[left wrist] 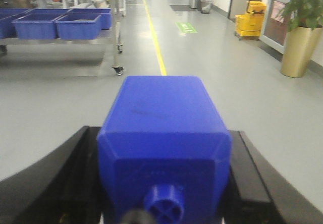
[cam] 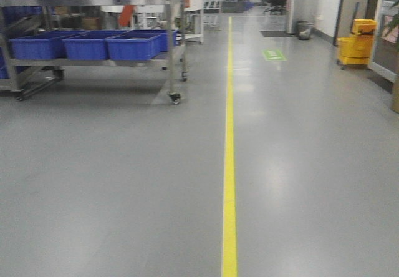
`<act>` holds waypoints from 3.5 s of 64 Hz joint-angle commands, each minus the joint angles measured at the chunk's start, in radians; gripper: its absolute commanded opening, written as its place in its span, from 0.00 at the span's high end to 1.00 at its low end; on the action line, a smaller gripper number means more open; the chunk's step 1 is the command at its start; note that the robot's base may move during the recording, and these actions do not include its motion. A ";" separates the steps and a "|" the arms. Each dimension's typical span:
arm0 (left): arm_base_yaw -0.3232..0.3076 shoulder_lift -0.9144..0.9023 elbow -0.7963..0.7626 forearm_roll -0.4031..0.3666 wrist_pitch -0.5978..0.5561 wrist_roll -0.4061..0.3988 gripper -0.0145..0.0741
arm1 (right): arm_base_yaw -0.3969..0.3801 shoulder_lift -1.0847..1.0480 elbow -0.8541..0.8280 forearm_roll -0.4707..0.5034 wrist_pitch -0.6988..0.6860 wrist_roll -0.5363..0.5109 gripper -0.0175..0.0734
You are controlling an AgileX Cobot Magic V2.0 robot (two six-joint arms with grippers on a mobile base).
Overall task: Pick and sort blue part to right shelf
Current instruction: 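Drive the base away from the table along the aisle, then drive the base up to the shelf of blue bins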
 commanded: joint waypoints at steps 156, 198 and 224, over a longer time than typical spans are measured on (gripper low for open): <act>-0.002 0.004 -0.030 -0.003 -0.092 -0.002 0.44 | -0.005 0.008 -0.028 -0.008 -0.093 -0.006 0.33; -0.002 0.004 -0.030 -0.003 -0.092 -0.002 0.44 | -0.005 0.008 -0.028 -0.008 -0.093 -0.006 0.33; -0.002 0.004 -0.030 -0.003 -0.092 -0.002 0.44 | -0.005 0.008 -0.028 -0.008 -0.093 -0.006 0.33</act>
